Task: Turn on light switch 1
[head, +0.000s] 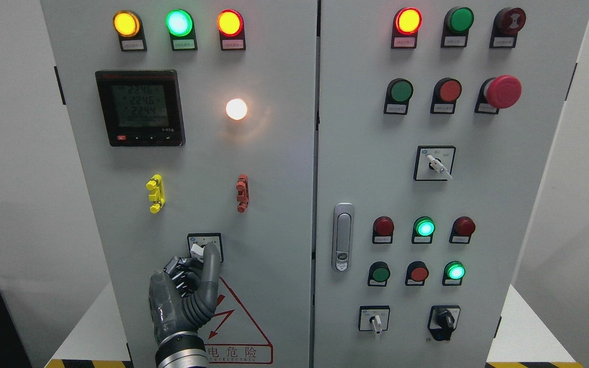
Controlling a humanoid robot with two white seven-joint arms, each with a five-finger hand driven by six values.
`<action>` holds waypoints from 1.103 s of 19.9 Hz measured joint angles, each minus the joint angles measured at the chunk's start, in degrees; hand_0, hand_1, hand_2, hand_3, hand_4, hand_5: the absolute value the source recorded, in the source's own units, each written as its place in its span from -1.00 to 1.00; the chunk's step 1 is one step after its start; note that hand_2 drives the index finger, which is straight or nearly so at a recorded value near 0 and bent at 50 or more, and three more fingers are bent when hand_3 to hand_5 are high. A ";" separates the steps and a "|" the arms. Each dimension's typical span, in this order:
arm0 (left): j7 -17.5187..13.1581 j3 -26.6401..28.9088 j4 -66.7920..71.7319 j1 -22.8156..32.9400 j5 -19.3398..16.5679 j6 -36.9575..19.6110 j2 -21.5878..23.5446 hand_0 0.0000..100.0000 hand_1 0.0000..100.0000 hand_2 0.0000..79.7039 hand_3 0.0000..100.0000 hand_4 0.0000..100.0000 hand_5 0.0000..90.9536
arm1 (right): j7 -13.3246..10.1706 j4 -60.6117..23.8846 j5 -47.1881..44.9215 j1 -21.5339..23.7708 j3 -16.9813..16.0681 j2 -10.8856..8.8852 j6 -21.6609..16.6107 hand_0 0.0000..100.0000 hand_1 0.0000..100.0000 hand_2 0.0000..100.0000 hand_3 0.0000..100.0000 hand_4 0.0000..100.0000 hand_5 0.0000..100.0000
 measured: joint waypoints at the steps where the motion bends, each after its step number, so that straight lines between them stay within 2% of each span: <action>1: -0.01 0.00 -0.02 0.19 0.00 -0.27 0.02 -0.59 -0.18 0.68 1.00 1.00 0.95 | 0.00 0.00 0.00 0.00 0.00 0.00 0.00 -1.00 -1.00 -1.00 -1.00 -1.00 -1.00; 7: -0.12 -0.02 -0.22 1.61 -0.02 -1.67 0.16 -0.66 -0.20 0.73 1.00 1.00 0.95 | 0.00 0.00 0.00 0.00 0.01 0.00 0.00 -1.00 -1.00 -1.00 -1.00 -1.00 -1.00; 13: -2.25 -0.05 -0.37 4.86 -0.16 -7.43 0.47 -0.76 -0.21 0.74 1.00 1.00 0.95 | 0.00 0.00 0.00 0.00 0.01 0.00 0.00 -1.00 -1.00 -1.00 -1.00 -1.00 -1.00; 16: -2.95 -0.07 -0.40 7.72 -0.23 -12.32 0.74 -0.79 -0.23 0.75 1.00 1.00 0.95 | 0.00 0.00 0.00 0.00 0.01 0.00 0.00 -1.00 -1.00 -1.00 -1.00 -1.00 -1.00; 19: -4.35 -0.01 -0.40 11.14 -0.27 -19.67 1.08 -0.84 -0.26 0.69 1.00 1.00 0.92 | 0.00 0.00 0.00 0.00 0.01 0.00 0.00 -1.00 -1.00 -1.00 -1.00 -1.00 -1.00; 22: -7.12 0.41 -0.16 15.17 -0.17 -26.92 1.49 -0.86 -0.28 0.63 1.00 1.00 0.88 | 0.00 -0.01 0.00 0.00 0.01 0.00 0.00 -1.00 -1.00 -1.00 -1.00 -1.00 -1.00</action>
